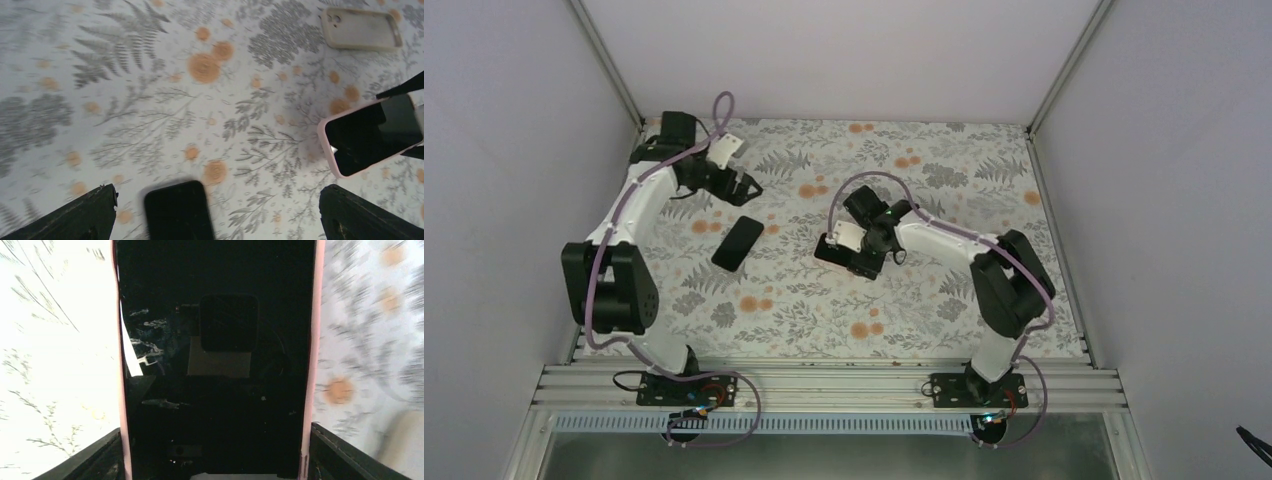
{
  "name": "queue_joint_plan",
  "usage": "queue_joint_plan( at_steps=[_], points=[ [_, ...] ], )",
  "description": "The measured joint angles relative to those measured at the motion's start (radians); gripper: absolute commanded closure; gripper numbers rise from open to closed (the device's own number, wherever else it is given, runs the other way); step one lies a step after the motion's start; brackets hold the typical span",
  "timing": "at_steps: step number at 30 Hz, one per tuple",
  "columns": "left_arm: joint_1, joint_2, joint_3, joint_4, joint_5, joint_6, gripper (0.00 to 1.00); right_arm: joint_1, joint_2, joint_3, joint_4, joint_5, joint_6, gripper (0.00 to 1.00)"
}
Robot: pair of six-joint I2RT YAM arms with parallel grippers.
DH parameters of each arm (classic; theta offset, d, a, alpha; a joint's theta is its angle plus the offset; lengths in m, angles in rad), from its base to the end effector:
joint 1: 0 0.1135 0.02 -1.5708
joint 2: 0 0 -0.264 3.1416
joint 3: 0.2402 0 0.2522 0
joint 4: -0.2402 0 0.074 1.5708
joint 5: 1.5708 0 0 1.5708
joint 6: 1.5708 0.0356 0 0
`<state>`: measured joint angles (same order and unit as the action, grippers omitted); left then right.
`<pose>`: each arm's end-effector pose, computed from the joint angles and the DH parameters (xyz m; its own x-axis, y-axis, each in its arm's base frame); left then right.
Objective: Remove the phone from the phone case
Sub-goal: Pick up the phone at the center of the board.
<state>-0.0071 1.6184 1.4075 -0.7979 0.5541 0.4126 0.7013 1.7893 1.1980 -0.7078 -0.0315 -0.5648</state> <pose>0.3401 -0.0211 0.2964 -0.6603 0.3457 -0.6667 0.6017 0.7748 -0.1942 0.2617 0.2225 0.1789 -0.2731 -0.9308 -0.2429 -0.9441 0.3078 -0.1180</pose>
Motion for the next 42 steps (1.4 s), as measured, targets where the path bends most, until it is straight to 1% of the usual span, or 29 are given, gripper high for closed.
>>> queue_joint_plan(
  at_steps=[4, 9, 15, 20, 23, 26, 28, 32, 37, 38, 42],
  points=[
    [-0.066, 0.089, 0.060, -0.071, 0.015, 0.006, 0.00, 0.047, -0.088, 0.040, 0.000, 0.046, 0.016, 0.35],
    [-0.092, 0.192, 0.177, -0.180, 0.112, 0.014, 0.00, 0.094, -0.140, 0.123, 0.024, 0.103, 0.020, 0.35],
    [-0.112, 0.264, 0.266, -0.279, 0.235, 0.024, 0.00, 0.122, -0.137, 0.159, 0.065, 0.172, 0.019, 0.35],
    [-0.158, 0.315, 0.303, -0.337, 0.330, 0.032, 0.04, 0.129, -0.090, 0.185, 0.100, 0.216, 0.016, 0.35],
    [-0.177, 0.334, 0.306, -0.360, 0.364, 0.044, 0.09, 0.129, -0.064, 0.209, 0.113, 0.225, 0.015, 0.35],
    [-0.188, 0.357, 0.317, -0.393, 0.404, 0.060, 0.18, 0.131, -0.051, 0.230, 0.126, 0.228, 0.013, 0.35],
    [-0.187, 0.370, 0.328, -0.415, 0.430, 0.076, 0.22, 0.136, -0.049, 0.242, 0.135, 0.229, 0.012, 0.35],
    [-0.185, 0.381, 0.368, -0.458, 0.485, 0.111, 0.41, 0.152, -0.049, 0.254, 0.146, 0.228, 0.008, 0.35],
    [-0.184, 0.389, 0.407, -0.499, 0.537, 0.156, 0.75, 0.170, -0.049, 0.254, 0.150, 0.234, 0.006, 0.34],
    [-0.182, 0.393, 0.408, -0.504, 0.542, 0.162, 0.80, 0.171, -0.049, 0.254, 0.151, 0.235, 0.006, 0.34],
    [-0.177, 0.412, 0.409, -0.517, 0.560, 0.183, 0.90, 0.175, -0.050, 0.249, 0.156, 0.246, 0.000, 0.35]
  ],
)
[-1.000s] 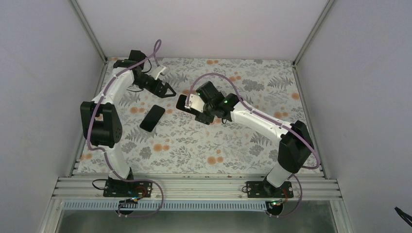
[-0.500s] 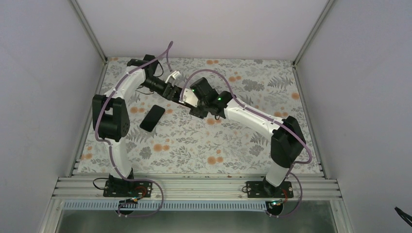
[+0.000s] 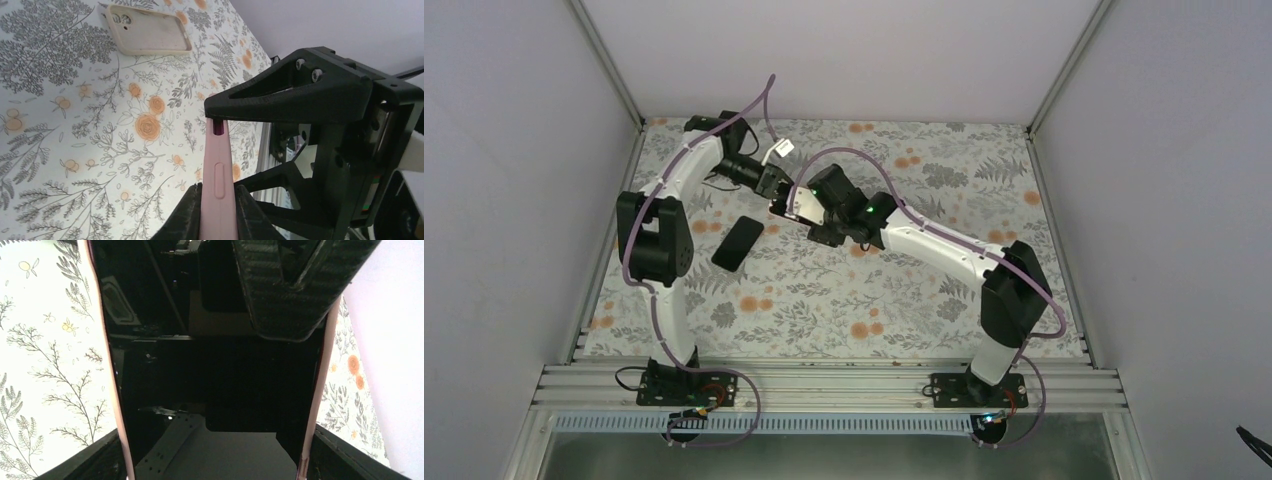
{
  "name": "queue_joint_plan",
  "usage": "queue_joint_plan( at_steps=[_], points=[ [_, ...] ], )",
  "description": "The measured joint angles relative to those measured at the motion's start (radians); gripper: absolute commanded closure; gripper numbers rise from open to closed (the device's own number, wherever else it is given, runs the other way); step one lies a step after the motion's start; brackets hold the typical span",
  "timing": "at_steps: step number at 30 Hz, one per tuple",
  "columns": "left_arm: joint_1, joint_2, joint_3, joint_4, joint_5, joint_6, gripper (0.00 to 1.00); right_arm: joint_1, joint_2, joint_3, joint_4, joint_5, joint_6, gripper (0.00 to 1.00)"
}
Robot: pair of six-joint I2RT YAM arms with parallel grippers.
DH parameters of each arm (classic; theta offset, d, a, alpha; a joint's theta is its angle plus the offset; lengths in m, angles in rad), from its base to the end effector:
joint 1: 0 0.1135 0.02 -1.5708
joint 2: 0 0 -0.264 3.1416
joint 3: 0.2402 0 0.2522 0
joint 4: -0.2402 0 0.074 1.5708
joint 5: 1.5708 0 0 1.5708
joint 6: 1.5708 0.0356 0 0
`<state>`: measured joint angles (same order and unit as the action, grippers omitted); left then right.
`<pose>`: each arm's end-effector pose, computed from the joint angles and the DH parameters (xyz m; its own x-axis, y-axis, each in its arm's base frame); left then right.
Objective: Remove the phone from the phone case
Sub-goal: Pick up the phone at the center of the board, then remove the phone case from the phone.
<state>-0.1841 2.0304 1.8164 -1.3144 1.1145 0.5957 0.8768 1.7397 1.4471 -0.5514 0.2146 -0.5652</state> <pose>0.3805 -0.1034 0.2671 -0.7468 0.3905 -0.5383 0.6488 0.2502 -0.7186 0.2543 0.2938 0.2792 -0.0499 -0.8781 -0.4759 -0.8138 0.3120 -0.4903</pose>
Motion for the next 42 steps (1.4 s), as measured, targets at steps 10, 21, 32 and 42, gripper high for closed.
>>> queue_joint_plan(
  at_steps=[10, 21, 32, 42],
  points=[
    [-0.007, 0.010, -0.006, -0.026, 0.024, 0.027, 0.98, -0.003, -0.024, -0.023, 0.016, -0.001, -0.010, 0.00],
    [-0.072, -0.144, -0.098, -0.030, -0.154, 0.171, 0.98, -0.193, -0.108, 0.011, -0.266, -0.385, -0.076, 0.00],
    [-0.258, -0.404, -0.135, -0.027, -0.410, 0.248, 0.98, -0.244, 0.021, 0.142, -0.504, -0.600, -0.167, 0.00],
    [-0.274, -0.427, -0.186, -0.011, -0.445, 0.254, 0.98, -0.259, 0.086, 0.168, -0.555, -0.639, -0.187, 0.00]
  ],
)
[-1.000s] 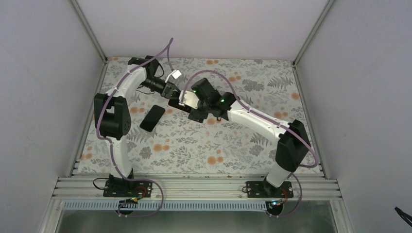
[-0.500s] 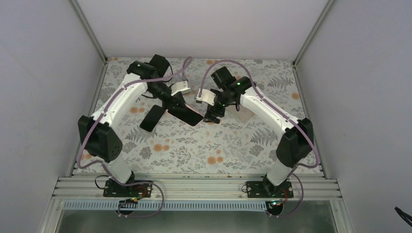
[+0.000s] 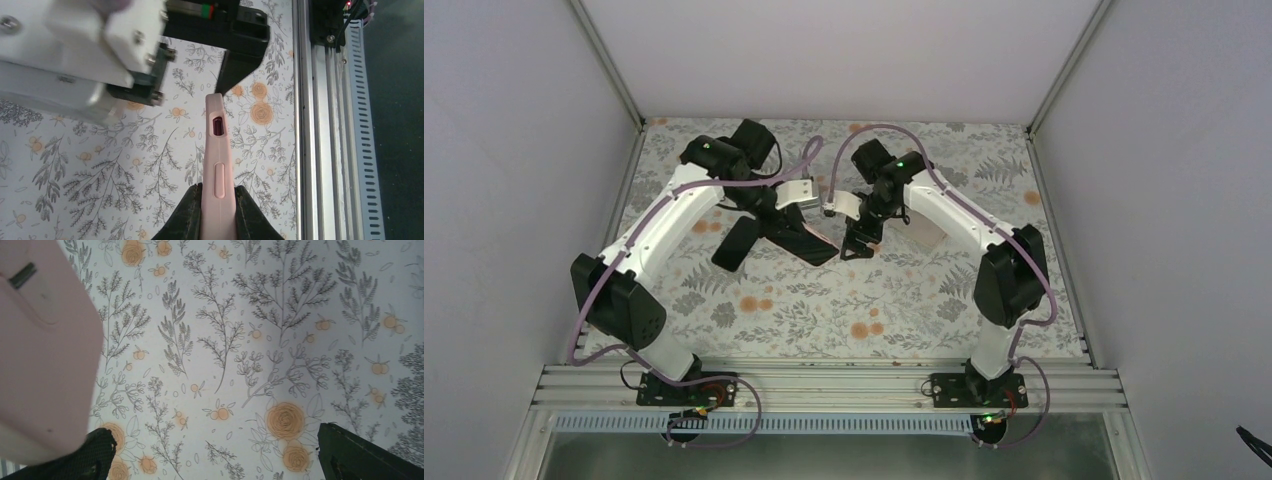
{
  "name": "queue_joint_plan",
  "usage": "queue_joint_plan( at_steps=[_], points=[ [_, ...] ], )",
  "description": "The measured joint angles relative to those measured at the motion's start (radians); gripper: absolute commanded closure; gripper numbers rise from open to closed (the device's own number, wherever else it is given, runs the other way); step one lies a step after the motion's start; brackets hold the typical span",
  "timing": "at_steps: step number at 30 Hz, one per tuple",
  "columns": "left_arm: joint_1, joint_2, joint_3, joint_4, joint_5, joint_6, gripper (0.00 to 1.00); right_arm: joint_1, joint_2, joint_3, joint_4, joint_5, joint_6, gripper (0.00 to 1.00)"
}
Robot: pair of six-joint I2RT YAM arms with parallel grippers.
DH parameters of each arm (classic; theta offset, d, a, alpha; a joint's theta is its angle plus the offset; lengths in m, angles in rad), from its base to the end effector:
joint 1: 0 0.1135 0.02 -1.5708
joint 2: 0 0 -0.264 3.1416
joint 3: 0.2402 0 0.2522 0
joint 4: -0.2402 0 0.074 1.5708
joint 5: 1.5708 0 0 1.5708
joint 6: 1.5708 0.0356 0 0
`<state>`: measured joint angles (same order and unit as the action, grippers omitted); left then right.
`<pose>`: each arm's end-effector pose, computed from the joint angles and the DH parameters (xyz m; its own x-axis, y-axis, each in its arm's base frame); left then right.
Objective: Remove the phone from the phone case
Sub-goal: Remove the phone case from the phone.
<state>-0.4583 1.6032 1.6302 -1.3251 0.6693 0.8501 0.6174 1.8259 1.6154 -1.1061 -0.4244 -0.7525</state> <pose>0.2586 -0.1522 0.3458 -0.1966 0.7541 -0.6267 0.9768 0.0952 -0.1919 0.2895 0.2235 0.2734 -0.1578 -0.8759 -0.4560 -0.9861 0.1157 0.1191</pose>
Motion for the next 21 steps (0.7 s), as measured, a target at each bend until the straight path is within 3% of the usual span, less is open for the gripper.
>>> queue_joint_plan(
  at_steps=[11, 21],
  points=[
    [-0.043, 0.000, 0.000, 0.000, 0.000, -0.001, 0.98, -0.038, 0.060, 0.116, -0.023, -0.019, -0.019, 0.01],
    [-0.044, 0.000, -0.002, 0.016, -0.031, -0.005, 0.98, -0.037, 0.032, 0.021, -0.131, -0.025, -0.093, 0.01]
  ],
)
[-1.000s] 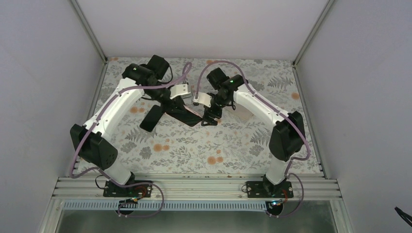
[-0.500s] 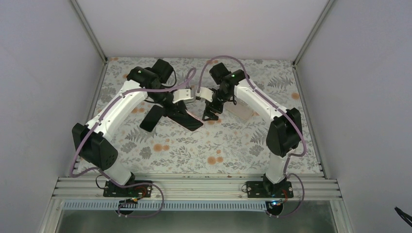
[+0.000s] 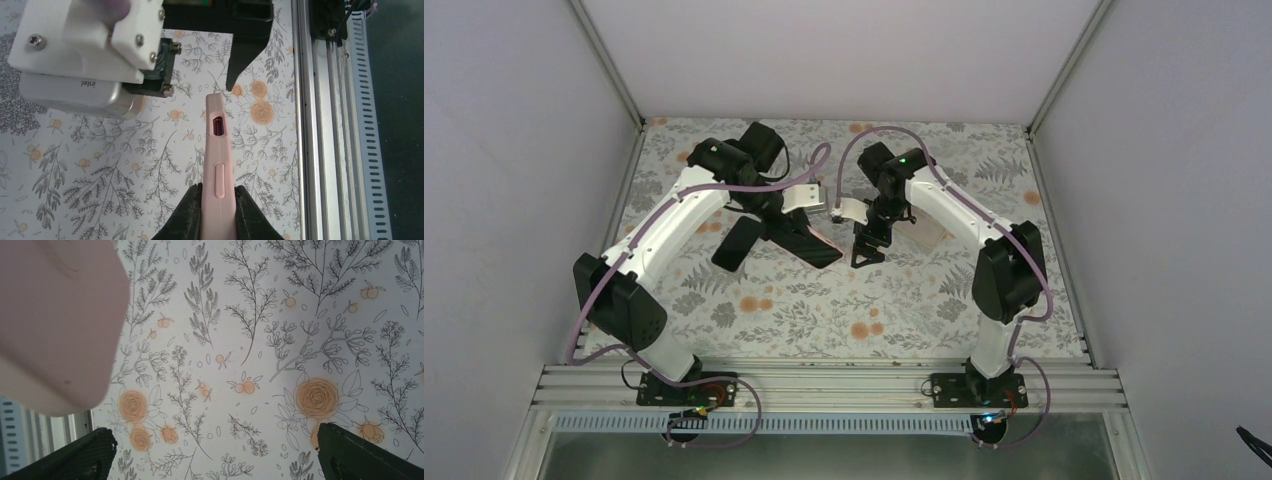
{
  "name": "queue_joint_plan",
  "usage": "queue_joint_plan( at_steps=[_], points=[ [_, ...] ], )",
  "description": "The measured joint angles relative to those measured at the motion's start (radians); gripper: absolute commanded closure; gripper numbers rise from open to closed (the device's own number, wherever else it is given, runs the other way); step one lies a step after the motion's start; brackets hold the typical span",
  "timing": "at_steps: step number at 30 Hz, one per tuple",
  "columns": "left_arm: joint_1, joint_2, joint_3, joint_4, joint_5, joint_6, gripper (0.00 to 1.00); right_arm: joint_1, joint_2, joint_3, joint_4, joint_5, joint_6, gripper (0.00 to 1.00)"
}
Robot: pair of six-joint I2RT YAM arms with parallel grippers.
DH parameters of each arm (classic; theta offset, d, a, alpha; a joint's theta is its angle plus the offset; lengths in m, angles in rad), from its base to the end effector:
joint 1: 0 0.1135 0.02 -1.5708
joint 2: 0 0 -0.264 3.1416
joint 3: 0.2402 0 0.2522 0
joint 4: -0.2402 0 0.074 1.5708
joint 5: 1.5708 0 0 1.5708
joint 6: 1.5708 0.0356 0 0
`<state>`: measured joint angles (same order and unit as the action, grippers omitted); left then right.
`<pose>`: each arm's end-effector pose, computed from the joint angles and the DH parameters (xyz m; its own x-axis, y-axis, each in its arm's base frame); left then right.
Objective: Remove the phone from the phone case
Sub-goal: Remove the phone case from the phone.
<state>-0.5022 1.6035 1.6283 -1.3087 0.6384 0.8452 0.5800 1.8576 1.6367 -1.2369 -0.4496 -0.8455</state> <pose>0.2537 -0.1635 0.3450 -0.1581 0.7722 -0.6154 0.9835 0.0678 -0.1676 0.2916 0.2096 0.2662 -0.1513 -0.9048 -0.3979 -0.9765 0.0745 0.2021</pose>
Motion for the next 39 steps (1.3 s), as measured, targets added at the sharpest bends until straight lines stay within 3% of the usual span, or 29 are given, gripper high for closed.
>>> queue_joint_plan(
  at_steps=[24, 39],
  points=[
    [-0.027, 0.034, 0.032, 0.005, 0.015, -0.021, 0.98, 0.001, -0.015, 0.002, 0.024, -0.053, 0.005, 0.06],
    [-0.099, 0.026, 0.017, 0.055, -0.076, -0.032, 0.98, -0.024, 0.037, 0.031, -0.034, -0.041, -0.027, 0.08]
  ],
)
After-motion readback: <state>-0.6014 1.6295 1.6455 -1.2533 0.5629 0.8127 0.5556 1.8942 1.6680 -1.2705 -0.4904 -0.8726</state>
